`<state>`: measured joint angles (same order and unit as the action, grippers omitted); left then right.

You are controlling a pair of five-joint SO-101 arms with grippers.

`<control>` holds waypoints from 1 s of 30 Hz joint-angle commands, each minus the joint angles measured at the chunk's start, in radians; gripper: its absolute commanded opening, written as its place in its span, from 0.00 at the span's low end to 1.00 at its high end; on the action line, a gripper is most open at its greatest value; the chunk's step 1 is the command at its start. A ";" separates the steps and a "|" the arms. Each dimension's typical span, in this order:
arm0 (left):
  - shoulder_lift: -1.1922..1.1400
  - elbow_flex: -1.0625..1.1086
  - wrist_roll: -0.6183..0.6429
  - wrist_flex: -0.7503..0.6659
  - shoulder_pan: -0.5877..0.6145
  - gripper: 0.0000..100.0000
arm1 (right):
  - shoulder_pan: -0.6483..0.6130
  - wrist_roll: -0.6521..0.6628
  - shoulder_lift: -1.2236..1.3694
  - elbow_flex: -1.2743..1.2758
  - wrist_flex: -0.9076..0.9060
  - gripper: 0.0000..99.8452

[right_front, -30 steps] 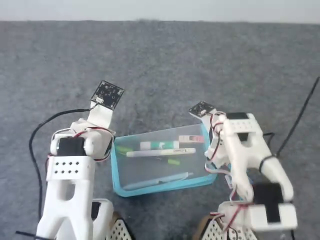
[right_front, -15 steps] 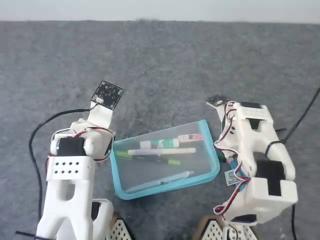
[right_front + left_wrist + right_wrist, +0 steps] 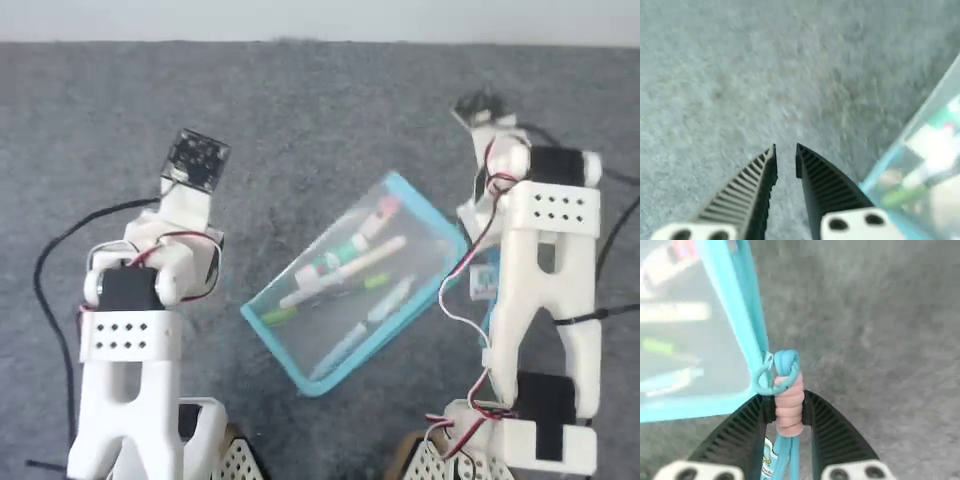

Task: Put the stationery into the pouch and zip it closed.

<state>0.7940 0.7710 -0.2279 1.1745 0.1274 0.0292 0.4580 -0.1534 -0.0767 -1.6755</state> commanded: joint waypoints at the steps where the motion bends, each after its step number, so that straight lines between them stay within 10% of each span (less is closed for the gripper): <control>1: -0.002 -0.105 0.055 -0.005 -0.006 0.06 | -0.041 -0.066 -0.030 -0.293 -0.084 0.01; 14: -0.002 -0.447 0.204 -0.005 0.003 0.07 | -0.318 -0.279 0.203 -0.997 -0.119 0.01; 30: -0.002 -0.461 0.310 0.230 -0.046 0.22 | -0.479 -0.285 -0.153 -0.522 -0.097 0.01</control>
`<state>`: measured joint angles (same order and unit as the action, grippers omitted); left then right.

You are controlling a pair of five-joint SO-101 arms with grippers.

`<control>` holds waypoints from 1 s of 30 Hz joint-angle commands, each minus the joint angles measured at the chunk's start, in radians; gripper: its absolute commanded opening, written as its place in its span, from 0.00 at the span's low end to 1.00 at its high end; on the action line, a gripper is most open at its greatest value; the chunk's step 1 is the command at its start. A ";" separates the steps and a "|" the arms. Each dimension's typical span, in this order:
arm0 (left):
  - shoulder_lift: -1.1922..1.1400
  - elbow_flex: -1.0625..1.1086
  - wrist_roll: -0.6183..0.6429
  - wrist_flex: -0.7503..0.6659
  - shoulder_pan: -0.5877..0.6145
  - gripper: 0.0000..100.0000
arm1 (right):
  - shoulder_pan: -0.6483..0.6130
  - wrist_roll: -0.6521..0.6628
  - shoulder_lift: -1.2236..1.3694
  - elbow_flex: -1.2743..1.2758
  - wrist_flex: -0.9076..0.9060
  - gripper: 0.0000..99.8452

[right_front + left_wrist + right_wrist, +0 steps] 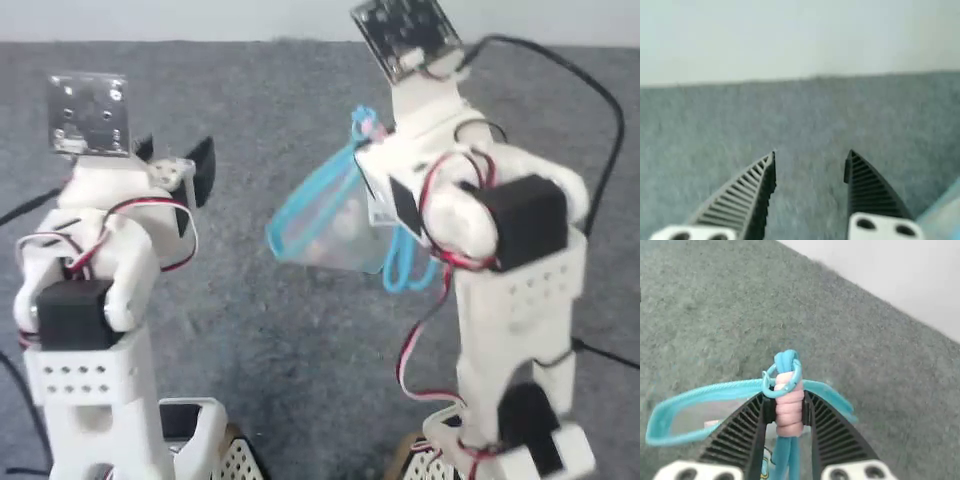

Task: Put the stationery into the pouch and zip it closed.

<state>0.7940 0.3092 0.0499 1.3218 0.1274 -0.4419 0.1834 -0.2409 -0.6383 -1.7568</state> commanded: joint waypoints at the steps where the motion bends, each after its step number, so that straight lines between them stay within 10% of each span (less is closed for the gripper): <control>1: 0.006 -0.007 0.034 0.121 -0.075 0.22 | -0.008 -0.011 -0.059 0.046 -0.015 0.01; 9: -0.002 -0.214 0.029 0.396 -0.224 0.26 | -0.008 -0.014 -0.010 0.041 -0.016 0.01; 30: -0.002 0.105 -0.083 0.304 -0.351 0.26 | -0.045 -0.012 -0.005 0.043 -0.021 0.01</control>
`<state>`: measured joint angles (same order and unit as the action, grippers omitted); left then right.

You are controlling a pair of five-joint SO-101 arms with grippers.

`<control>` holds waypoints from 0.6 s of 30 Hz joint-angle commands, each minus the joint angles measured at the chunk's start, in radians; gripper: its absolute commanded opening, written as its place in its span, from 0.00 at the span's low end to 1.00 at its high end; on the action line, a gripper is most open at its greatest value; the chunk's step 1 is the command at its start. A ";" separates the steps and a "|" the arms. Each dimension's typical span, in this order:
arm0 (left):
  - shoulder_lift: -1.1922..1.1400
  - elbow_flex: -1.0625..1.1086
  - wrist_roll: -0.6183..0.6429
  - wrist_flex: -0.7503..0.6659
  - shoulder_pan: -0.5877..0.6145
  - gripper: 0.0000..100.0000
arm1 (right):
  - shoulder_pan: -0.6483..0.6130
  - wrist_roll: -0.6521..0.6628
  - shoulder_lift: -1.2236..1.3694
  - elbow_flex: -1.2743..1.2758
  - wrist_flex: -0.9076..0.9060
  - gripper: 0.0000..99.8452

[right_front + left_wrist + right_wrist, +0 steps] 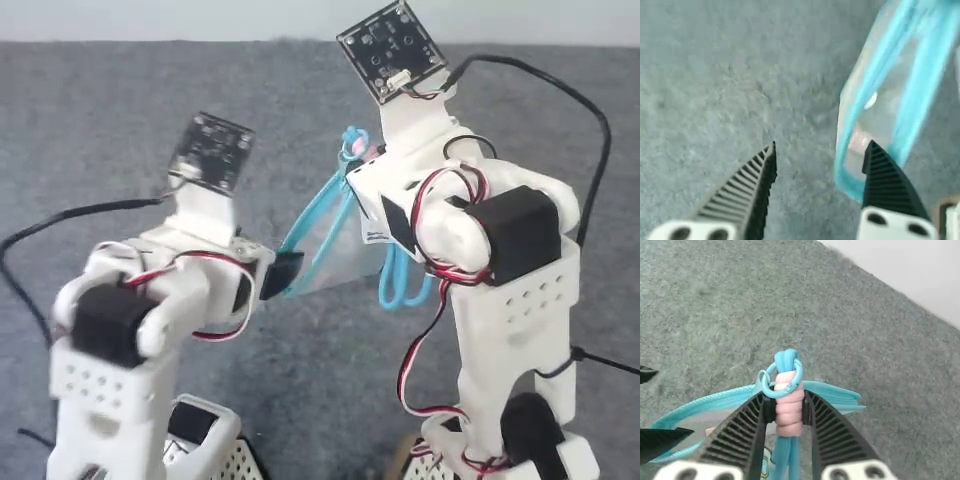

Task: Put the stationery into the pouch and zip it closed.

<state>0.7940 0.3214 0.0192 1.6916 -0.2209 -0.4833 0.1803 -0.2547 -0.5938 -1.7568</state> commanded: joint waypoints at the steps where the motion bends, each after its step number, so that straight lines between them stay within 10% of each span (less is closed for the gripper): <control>1: 0.005 0.139 -0.072 -0.091 -0.003 0.26 | -0.004 -0.009 0.008 -0.002 -0.022 0.01; 18: 0.008 0.262 -0.178 -0.489 0.115 0.01 | -0.010 0.072 -0.105 0.285 -0.035 0.01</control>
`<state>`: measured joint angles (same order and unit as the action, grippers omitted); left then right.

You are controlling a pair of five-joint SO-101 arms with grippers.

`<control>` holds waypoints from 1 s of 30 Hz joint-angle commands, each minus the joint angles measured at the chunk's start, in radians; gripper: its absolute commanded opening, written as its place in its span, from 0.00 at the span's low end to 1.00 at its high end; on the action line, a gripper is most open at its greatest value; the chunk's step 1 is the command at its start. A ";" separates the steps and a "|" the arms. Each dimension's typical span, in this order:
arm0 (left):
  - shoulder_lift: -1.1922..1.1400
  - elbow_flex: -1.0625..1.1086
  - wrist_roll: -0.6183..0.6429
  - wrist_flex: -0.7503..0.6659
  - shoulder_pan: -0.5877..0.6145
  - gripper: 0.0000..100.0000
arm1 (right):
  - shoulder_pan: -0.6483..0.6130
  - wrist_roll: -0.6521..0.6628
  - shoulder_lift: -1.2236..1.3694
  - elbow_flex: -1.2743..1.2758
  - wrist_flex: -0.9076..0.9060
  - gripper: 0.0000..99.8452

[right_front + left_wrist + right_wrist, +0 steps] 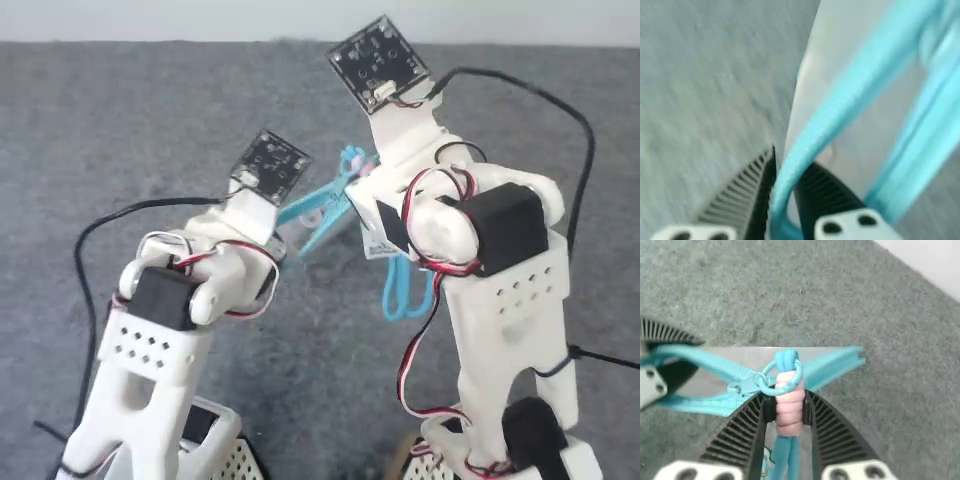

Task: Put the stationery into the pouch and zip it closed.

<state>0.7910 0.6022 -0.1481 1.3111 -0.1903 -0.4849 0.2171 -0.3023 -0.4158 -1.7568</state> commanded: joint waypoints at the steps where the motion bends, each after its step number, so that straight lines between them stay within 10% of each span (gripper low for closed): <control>1: 0.008 -0.019 -0.017 -0.135 0.123 0.01 | -0.008 0.055 -0.097 0.146 -0.035 0.01; 17: 0.009 -0.050 -0.080 -0.183 0.238 0.01 | -0.228 0.181 -0.846 1.031 0.246 0.25; 30: 0.012 -0.160 -0.141 -0.032 0.232 0.01 | 0.176 0.143 -0.268 0.878 0.753 0.28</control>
<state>0.7894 0.5209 -0.2785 1.2774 0.0384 -0.3590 0.3890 -0.7350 0.6199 -1.0510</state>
